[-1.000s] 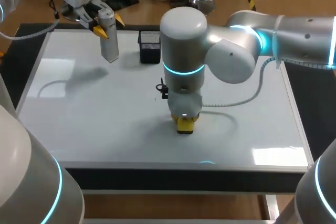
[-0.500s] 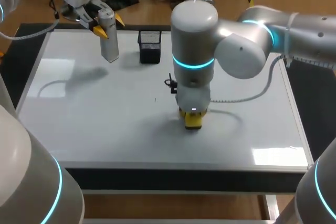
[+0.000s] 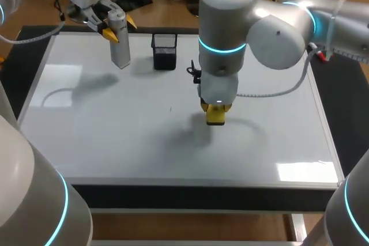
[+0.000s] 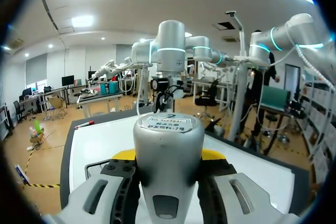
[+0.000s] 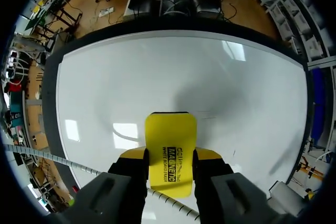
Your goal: Pick up the inspection probe, press it on each red-marked spot on the whiteboard one by one, put down the probe, pick up the eraser, and wipe off all the red marks.
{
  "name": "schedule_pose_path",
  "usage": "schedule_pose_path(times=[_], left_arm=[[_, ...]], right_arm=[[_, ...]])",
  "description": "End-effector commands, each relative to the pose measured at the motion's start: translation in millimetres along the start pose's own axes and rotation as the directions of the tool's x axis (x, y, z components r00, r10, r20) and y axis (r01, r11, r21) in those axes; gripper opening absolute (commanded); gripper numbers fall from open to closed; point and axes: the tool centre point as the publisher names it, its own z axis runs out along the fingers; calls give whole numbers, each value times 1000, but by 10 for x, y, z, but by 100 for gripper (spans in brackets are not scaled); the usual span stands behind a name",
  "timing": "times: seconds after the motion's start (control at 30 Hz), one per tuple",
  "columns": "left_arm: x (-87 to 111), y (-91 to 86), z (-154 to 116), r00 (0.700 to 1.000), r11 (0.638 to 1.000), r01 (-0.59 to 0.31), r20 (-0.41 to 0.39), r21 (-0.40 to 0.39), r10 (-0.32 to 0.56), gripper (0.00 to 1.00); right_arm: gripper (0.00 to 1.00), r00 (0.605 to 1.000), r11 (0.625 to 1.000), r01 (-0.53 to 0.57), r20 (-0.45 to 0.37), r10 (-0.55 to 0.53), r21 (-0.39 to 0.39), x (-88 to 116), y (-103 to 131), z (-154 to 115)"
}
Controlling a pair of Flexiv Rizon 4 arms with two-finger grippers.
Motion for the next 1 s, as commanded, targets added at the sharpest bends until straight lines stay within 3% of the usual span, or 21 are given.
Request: schedule_pose_path(times=[0.03, 0.57, 0.67, 1.0], left_arm=[[-54, 25, -69, 1000, 1000, 1, -29, 9, -1, 0], [-54, 25, -69, 1000, 1000, 1, -29, 9, -1, 0], [-54, 25, -69, 1000, 1000, 1, -29, 9, -1, 0], [-54, 25, -69, 1000, 1000, 1, -29, 9, -1, 0]], right_arm=[[0, 1000, 1000, 3, 6, -3, 5, 47, 14, -19], [0, 1000, 1000, 3, 6, -3, 5, 47, 14, -19], [0, 999, 1000, 10, 51, -10, -5, 18, -108, 36], [0, 995, 997, 73, 64, -71, -24, -78, -581, 109]])
